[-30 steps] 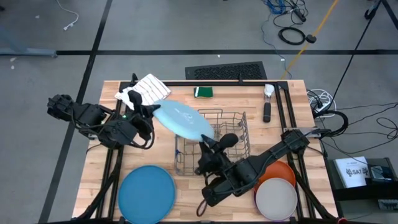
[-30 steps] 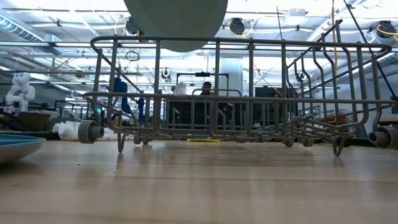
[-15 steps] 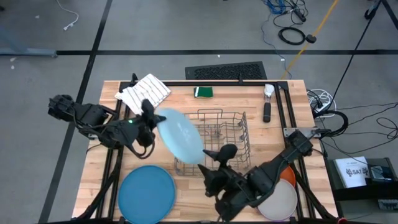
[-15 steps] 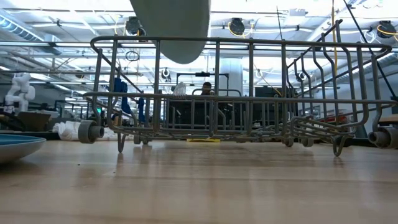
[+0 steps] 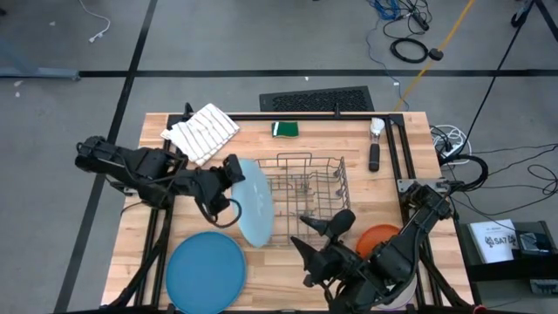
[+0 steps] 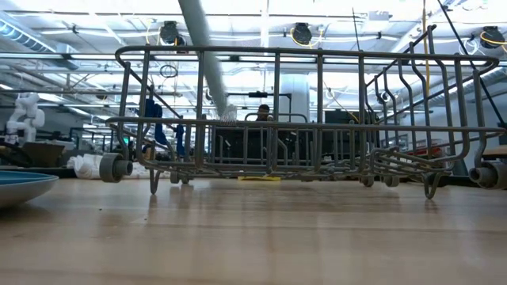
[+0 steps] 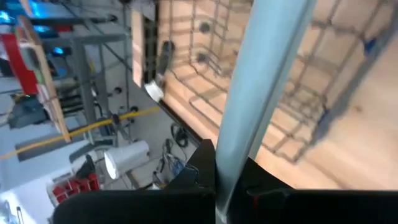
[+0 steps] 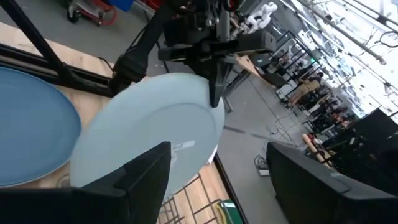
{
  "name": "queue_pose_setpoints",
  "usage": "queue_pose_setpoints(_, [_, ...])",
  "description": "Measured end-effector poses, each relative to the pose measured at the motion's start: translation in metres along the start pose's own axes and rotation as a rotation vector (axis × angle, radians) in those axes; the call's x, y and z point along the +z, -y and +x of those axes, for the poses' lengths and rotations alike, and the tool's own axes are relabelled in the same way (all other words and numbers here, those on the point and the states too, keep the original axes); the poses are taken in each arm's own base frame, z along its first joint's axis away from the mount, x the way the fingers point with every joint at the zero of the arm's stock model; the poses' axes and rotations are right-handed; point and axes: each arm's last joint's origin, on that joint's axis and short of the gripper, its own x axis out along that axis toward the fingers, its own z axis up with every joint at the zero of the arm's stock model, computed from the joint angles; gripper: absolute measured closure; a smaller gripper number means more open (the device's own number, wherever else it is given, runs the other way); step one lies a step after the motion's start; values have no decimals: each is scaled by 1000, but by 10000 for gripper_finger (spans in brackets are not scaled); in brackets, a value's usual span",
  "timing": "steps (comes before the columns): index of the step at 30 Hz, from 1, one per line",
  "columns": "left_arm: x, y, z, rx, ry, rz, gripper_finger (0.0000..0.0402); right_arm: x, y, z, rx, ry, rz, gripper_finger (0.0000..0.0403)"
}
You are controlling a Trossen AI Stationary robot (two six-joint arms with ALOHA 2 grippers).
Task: Sort dishes
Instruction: Put the light blue plate into the dish rack
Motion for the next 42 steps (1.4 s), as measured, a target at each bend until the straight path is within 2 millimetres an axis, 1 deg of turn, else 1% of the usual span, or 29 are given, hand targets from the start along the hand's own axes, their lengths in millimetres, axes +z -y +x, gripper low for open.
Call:
queue_pose_setpoints(4, [-11,-10,-10,4,-1,-11,401,-2,1,-1,-9,-4,-6,147])
queue_pose_setpoints(8, [-18,-18,-23,6,44,-17,402,-6,2,0,-14,-17,-12,147])
queue_pose_setpoints(12, [-26,-20,-31,-24,32,-8,402,-8,3,0,-18,-25,-10,147])
queue_pose_setpoints(15, [-30,-17,-31,-63,15,-1,402,-9,3,0,-19,-27,-13,147])
queue_pose_setpoints(18, [-31,-15,-26,-106,-5,10,402,-9,3,0,-20,-27,-13,147])
queue_pose_setpoints(21, [-29,-13,-17,-169,-28,31,402,-9,3,0,-19,-27,-12,147])
queue_pose_setpoints(27, [-19,-16,3,-216,-33,82,402,-8,3,0,-20,-26,-9,147])
queue_pose_setpoints(33, [-15,-17,18,-254,-54,110,402,-8,3,0,-19,-25,-5,147])
queue_pose_setpoints(42, [-12,-17,26,-261,-95,135,402,-8,3,0,-19,-26,-9,147])
